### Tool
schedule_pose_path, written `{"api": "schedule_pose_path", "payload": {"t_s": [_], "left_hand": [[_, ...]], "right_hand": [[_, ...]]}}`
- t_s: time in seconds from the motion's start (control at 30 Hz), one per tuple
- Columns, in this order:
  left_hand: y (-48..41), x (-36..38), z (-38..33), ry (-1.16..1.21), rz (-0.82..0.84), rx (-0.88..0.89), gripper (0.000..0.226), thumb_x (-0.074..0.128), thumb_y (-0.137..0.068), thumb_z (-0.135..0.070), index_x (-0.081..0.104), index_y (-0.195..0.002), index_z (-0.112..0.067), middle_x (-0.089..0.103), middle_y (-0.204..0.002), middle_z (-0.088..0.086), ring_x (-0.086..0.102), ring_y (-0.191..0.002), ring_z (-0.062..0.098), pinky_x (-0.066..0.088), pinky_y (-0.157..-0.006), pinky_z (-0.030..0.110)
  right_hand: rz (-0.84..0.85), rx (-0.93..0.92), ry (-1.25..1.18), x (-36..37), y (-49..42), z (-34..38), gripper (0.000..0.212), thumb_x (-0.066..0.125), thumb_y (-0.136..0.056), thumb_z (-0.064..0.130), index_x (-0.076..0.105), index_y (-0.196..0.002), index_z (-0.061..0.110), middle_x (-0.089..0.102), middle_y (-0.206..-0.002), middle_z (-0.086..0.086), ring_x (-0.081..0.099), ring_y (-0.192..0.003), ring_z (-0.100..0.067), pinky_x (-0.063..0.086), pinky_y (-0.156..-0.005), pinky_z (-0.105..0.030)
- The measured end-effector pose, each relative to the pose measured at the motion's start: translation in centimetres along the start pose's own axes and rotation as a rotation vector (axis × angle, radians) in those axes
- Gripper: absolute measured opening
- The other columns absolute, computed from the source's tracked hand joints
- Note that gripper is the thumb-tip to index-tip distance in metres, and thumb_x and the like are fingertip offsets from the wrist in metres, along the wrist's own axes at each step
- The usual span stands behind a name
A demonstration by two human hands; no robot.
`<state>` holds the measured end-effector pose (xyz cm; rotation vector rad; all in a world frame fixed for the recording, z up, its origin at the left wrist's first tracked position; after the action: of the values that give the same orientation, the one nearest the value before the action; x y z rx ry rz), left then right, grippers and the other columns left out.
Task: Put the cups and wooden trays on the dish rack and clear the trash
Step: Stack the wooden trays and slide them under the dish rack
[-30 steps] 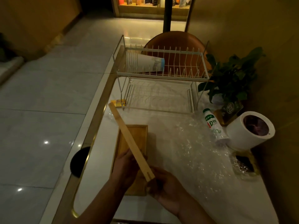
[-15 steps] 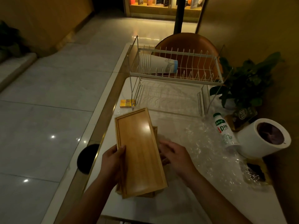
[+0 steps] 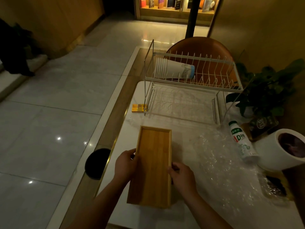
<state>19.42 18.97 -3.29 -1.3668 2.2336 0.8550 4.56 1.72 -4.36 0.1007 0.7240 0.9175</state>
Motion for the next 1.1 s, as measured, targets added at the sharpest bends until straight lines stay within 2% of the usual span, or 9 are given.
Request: {"api": "schedule_pose_path", "payload": {"t_s": [0.1,0.17,0.27,0.37,0.47,0.6,0.77,0.93,1.1], "left_hand": [[-0.6,0.5,0.4,-0.145,-0.042,0.067,0.034,0.053,-0.1,-0.023,0.065,-0.131,-0.022,0.064,-0.099,0.002,0.062,-0.083,0.015,0.049,-0.065,0.023],[-0.8,0.7,0.5,-0.172,-0.053,0.089,0.031,0.052,-0.099,-0.021,0.067,-0.126,-0.023,0.06,-0.094,0.0,0.06,-0.079,0.013,0.04,-0.059,0.016],[-1.3,1.0,0.5,-0.203,-0.053,0.092,0.027,0.051,-0.099,-0.023,0.07,-0.12,-0.022,0.059,-0.093,0.0,0.06,-0.078,0.014,0.039,-0.059,0.017],[-1.5,1.3,0.6,-0.246,-0.055,0.091,0.021,0.05,-0.099,-0.021,0.071,-0.102,-0.019,0.061,-0.093,0.004,0.062,-0.078,0.017,0.038,-0.058,0.019],[-1.7,1.6,0.9,-0.269,-0.042,0.066,0.021,0.049,-0.099,-0.019,0.069,-0.094,-0.016,0.061,-0.096,0.005,0.055,-0.071,0.011,0.035,-0.055,0.016],[-1.7,1.9,0.9,-0.298,-0.037,0.087,0.02,0.05,-0.099,-0.022,0.069,-0.1,-0.017,0.058,-0.099,0.002,0.055,-0.073,0.01,0.038,-0.058,0.017],[-1.8,2.1,1.4,-0.269,-0.044,0.079,0.021,0.05,-0.099,-0.024,0.069,-0.106,-0.021,0.059,-0.101,0.002,0.056,-0.074,0.01,0.041,-0.06,0.019],[-2.1,2.4,2.0,-0.238,-0.066,0.07,0.022,0.051,-0.098,-0.019,0.07,-0.111,-0.019,0.056,-0.096,-0.002,0.054,-0.071,0.006,0.036,-0.056,0.014],[-2.1,2.5,2.6,-0.219,-0.071,0.063,0.028,0.054,-0.098,-0.023,0.067,-0.122,-0.022,0.053,-0.095,-0.004,0.056,-0.074,0.007,0.039,-0.057,0.016]], "right_hand": [[-0.043,0.006,0.02,0.3,0.3,-0.4,0.022,0.062,-0.092,0.029,0.071,-0.109,0.019,0.072,-0.097,0.001,0.067,-0.085,-0.016,0.057,-0.077,-0.039],[-0.078,0.001,0.041,0.6,0.5,-0.5,0.027,0.061,-0.092,0.029,0.069,-0.115,0.018,0.071,-0.102,0.001,0.065,-0.088,-0.014,0.054,-0.077,-0.03],[-0.121,-0.007,0.058,0.7,0.6,-0.3,0.027,0.06,-0.093,0.027,0.068,-0.117,0.017,0.071,-0.104,0.0,0.064,-0.09,-0.014,0.049,-0.074,-0.026],[-0.171,-0.036,0.076,0.5,0.6,0.0,0.02,0.061,-0.091,0.023,0.07,-0.108,0.016,0.064,-0.095,0.002,0.061,-0.083,-0.014,0.046,-0.066,-0.022],[-0.186,-0.038,0.091,0.5,0.4,-0.3,0.013,0.062,-0.091,0.019,0.071,-0.098,0.016,0.061,-0.091,-0.001,0.061,-0.082,-0.017,0.05,-0.07,-0.031],[-0.203,-0.03,0.126,0.6,0.2,-0.8,0.011,0.063,-0.089,0.018,0.071,-0.095,0.012,0.06,-0.087,-0.001,0.058,-0.079,-0.018,0.05,-0.072,-0.033],[-0.176,-0.013,0.106,0.7,0.0,-1.3,0.01,0.064,-0.088,0.022,0.07,-0.096,0.018,0.058,-0.083,0.007,0.058,-0.077,-0.014,0.051,-0.072,-0.033],[-0.17,-0.039,0.111,0.7,0.0,-1.1,0.012,0.064,-0.089,0.024,0.071,-0.099,0.021,0.062,-0.088,0.006,0.061,-0.08,-0.013,0.051,-0.072,-0.03],[-0.169,-0.1,0.156,0.5,-0.4,-0.6,0.011,0.062,-0.09,0.024,0.071,-0.097,0.021,0.062,-0.09,0.004,0.059,-0.078,-0.011,0.051,-0.069,-0.027]]}}
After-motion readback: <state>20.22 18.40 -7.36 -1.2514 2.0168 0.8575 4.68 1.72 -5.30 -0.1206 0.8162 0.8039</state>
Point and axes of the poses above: each hand's wrist, its own y-axis away from the middle knuckle, its own x-axis out of the palm, z = x × y, the point moved 6 cm from there along -y, towards the middle knuckle
